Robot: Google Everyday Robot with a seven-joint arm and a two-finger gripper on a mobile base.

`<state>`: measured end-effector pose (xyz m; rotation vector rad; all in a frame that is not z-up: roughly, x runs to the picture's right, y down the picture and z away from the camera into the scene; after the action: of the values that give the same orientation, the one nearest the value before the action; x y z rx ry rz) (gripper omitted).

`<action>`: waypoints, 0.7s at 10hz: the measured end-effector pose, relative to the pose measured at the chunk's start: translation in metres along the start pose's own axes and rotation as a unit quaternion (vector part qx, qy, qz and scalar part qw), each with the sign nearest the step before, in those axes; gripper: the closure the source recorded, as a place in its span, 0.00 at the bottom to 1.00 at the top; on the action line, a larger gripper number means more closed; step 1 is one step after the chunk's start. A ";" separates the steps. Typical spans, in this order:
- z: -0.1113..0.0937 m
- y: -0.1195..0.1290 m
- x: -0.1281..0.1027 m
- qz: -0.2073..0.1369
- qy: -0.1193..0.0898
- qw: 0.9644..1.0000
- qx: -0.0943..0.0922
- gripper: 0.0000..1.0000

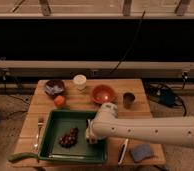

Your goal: Wipe red bowl with eraser

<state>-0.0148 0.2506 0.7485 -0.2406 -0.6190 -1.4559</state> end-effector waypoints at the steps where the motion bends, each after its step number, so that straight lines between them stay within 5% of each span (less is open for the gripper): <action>1: -0.012 -0.003 0.003 0.002 0.007 1.000 0.014 1.00; 4: -0.050 -0.010 0.023 0.022 0.031 0.997 0.068 1.00; 7: -0.068 0.003 0.046 0.054 0.049 0.992 0.100 1.00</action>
<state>0.0048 0.1769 0.7177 -0.0452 -0.6568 -1.2837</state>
